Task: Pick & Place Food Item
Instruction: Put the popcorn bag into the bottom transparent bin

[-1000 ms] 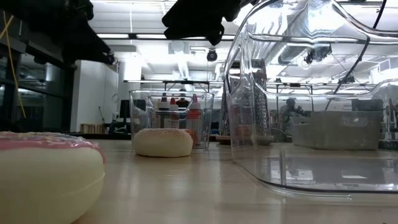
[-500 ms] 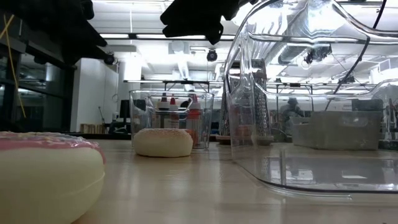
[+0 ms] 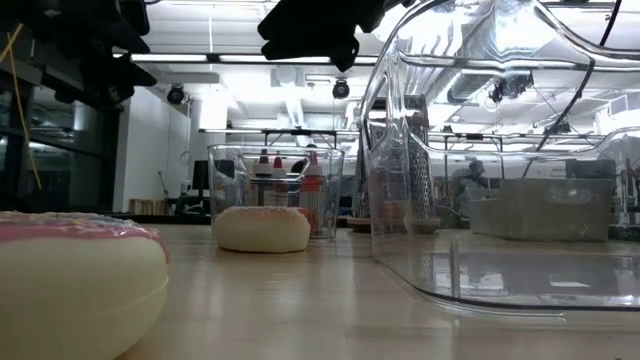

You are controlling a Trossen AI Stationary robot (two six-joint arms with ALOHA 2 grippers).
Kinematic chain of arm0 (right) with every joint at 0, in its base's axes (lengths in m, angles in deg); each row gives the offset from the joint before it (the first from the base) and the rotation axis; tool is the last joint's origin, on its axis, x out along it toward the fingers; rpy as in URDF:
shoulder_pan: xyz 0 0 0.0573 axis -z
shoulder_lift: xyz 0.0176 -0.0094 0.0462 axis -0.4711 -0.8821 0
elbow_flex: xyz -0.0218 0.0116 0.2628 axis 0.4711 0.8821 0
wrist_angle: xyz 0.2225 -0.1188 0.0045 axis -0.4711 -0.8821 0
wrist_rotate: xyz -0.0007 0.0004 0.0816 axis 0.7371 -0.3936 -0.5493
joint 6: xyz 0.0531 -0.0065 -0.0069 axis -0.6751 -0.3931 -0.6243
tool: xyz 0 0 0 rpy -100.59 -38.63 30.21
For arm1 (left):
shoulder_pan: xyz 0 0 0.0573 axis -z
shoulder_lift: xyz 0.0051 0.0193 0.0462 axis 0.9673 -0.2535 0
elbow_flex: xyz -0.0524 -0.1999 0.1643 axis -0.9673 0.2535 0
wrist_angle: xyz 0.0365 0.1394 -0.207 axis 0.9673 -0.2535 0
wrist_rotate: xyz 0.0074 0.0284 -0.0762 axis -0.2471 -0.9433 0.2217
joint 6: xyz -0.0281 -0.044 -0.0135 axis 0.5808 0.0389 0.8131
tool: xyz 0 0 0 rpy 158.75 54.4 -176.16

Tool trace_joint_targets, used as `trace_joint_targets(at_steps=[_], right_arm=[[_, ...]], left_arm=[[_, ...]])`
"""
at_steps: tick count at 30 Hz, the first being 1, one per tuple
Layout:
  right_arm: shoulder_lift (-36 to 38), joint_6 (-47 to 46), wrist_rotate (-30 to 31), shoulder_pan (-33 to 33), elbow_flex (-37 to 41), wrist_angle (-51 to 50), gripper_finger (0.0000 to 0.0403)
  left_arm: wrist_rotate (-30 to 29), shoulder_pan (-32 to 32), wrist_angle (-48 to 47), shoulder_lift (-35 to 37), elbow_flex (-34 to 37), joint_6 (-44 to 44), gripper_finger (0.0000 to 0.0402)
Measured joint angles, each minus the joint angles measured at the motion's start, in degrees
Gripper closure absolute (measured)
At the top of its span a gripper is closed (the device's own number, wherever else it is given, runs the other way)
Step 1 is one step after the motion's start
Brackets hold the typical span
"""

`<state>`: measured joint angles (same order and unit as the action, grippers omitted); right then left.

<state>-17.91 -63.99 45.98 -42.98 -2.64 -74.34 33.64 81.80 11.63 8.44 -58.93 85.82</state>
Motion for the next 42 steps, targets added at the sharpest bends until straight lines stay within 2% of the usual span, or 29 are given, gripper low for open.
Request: trace_joint_targets(at_steps=[8,18,23,29,37,42], right_arm=[[0.0,0.0,0.0,0.0,0.0,0.0,0.0277],[0.0,0.0,0.0,0.0,0.0,0.0,0.0277],[0.0,0.0,0.0,0.0,0.0,0.0,0.0277],[0.0,0.0,0.0,0.0,0.0,0.0,0.0277],[0.0,0.0,0.0,0.0,0.0,0.5,0.0277],[0.0,0.0,0.0,0.0,0.0,0.8,0.0277]], left_arm=[[-2.4,4.2,0.0,-7.8,0.0,5.8,0.0228],[-13.2,16.3,5.5,-21.2,0.0,14.7,0.0228],[-21.0,21.8,2.8,-22.2,0.0,23.5,0.0228],[-24.8,26.2,-3.3,-20.1,0.0,35.4,0.0228],[-25.2,31.9,-7.5,-20.8,0.0,44.0,0.0228],[-24.7,35.4,-8.4,-22.1,0.0,44.2,0.0228]])
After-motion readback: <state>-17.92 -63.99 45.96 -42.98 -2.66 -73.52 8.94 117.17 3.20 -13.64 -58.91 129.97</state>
